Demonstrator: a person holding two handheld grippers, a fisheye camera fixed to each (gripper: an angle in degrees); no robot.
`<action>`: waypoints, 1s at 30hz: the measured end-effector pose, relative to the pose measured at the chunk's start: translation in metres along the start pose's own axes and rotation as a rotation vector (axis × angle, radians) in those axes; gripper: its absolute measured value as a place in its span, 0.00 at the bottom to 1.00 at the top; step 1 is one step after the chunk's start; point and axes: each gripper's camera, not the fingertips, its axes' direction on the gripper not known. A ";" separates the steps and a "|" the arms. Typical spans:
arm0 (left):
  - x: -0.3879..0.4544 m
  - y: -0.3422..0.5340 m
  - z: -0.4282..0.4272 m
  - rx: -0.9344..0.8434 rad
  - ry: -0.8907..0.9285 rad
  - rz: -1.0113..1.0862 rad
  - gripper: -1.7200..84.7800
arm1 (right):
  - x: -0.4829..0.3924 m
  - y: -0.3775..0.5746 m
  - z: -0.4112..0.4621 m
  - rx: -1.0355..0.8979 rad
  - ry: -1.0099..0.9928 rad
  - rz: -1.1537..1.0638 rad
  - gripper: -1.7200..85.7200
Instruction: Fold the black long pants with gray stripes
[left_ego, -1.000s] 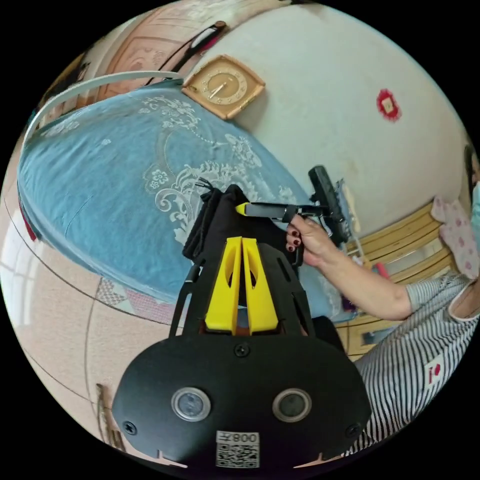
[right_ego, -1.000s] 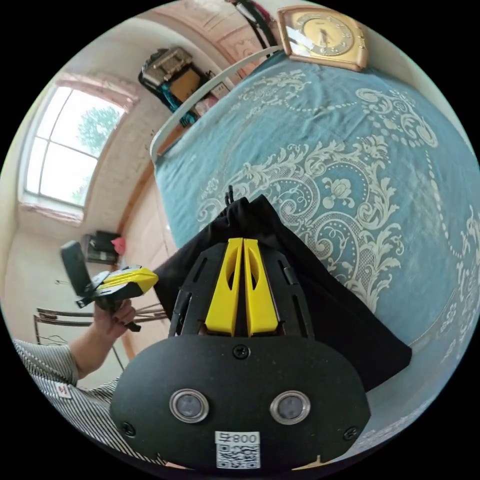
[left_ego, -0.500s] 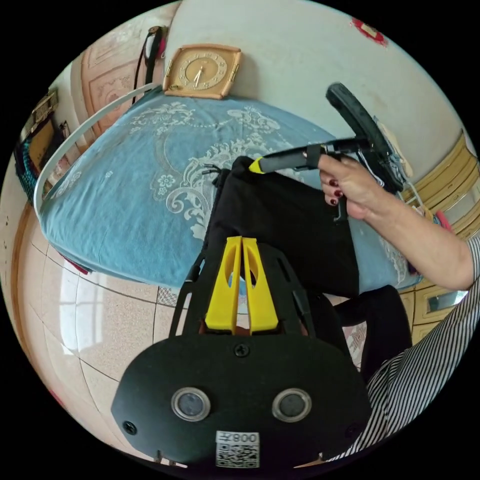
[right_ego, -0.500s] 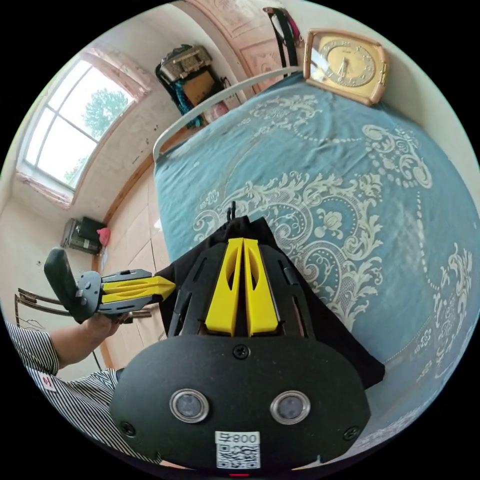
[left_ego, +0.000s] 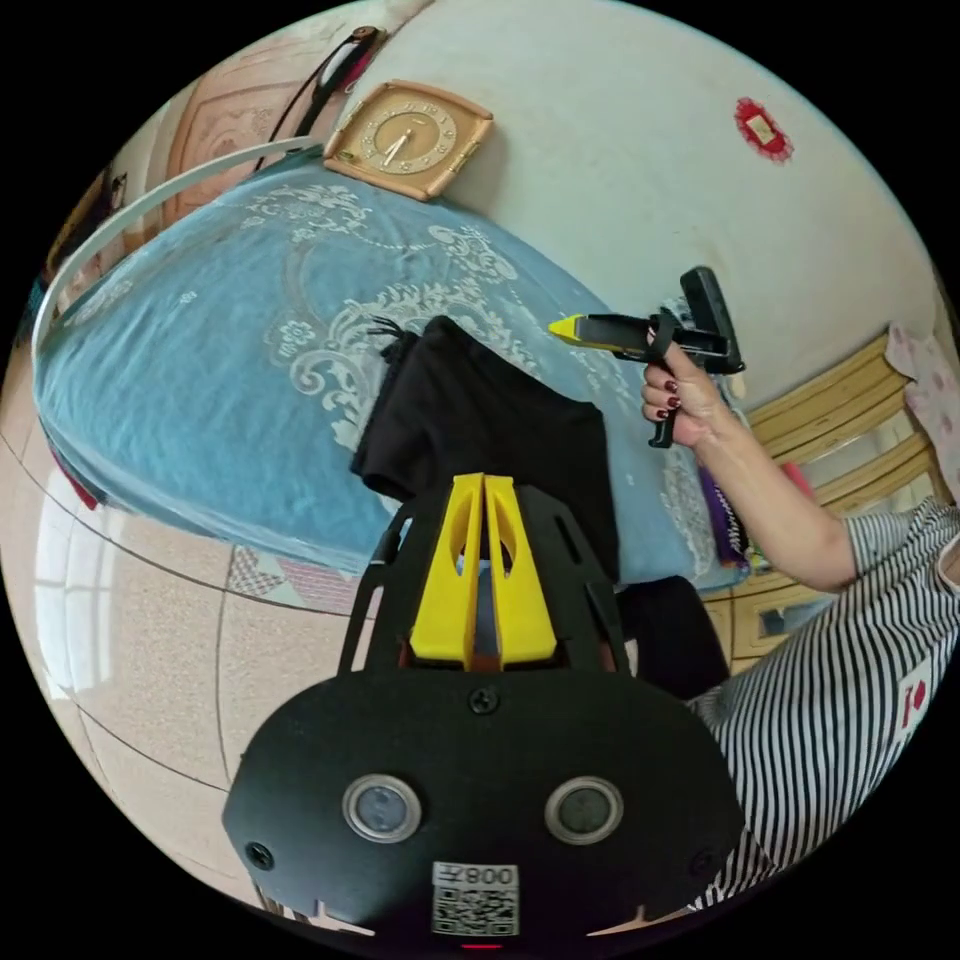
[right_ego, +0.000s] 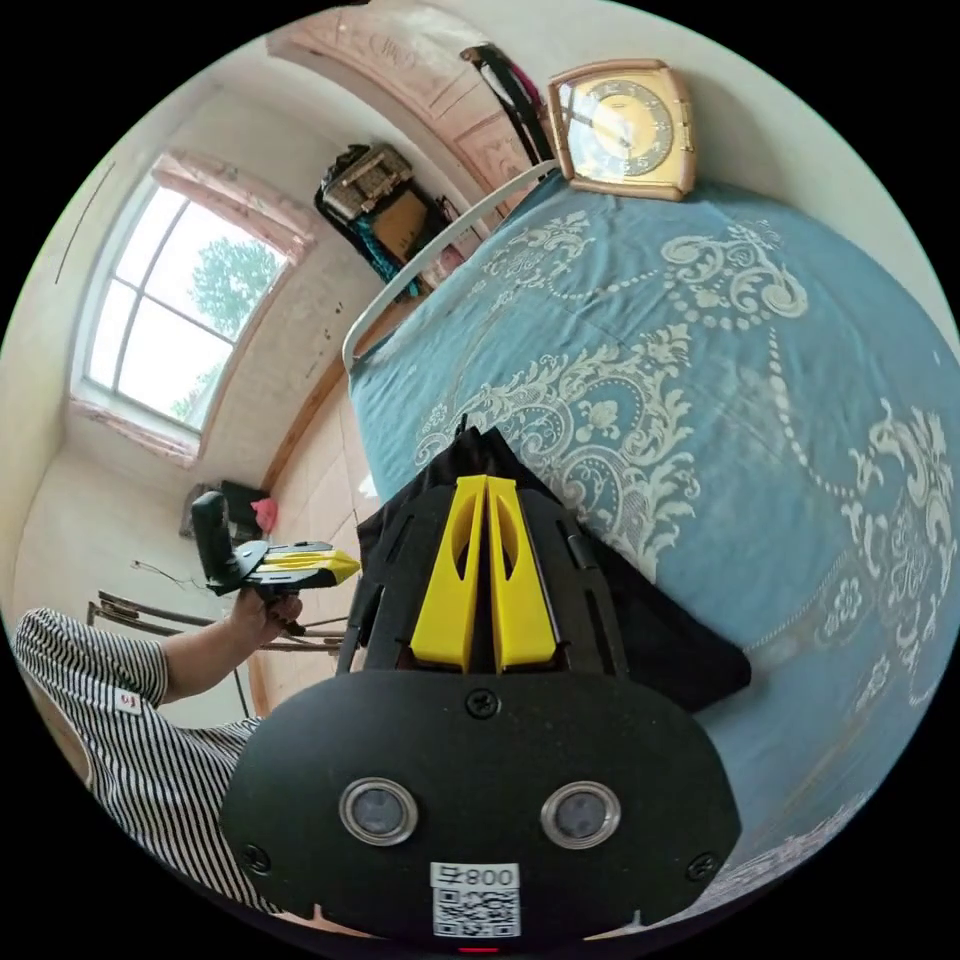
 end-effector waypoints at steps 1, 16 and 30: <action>0.002 0.009 0.004 -0.016 0.051 -0.001 0.04 | 0.005 0.013 -0.008 0.012 -0.013 0.014 0.03; 0.017 0.065 0.158 -0.438 0.479 -0.146 0.12 | 0.119 0.336 -0.050 0.035 -0.346 0.598 0.13; -0.021 0.092 0.168 -0.376 0.559 -0.190 0.05 | 0.144 0.394 -0.039 0.102 -0.652 0.673 0.13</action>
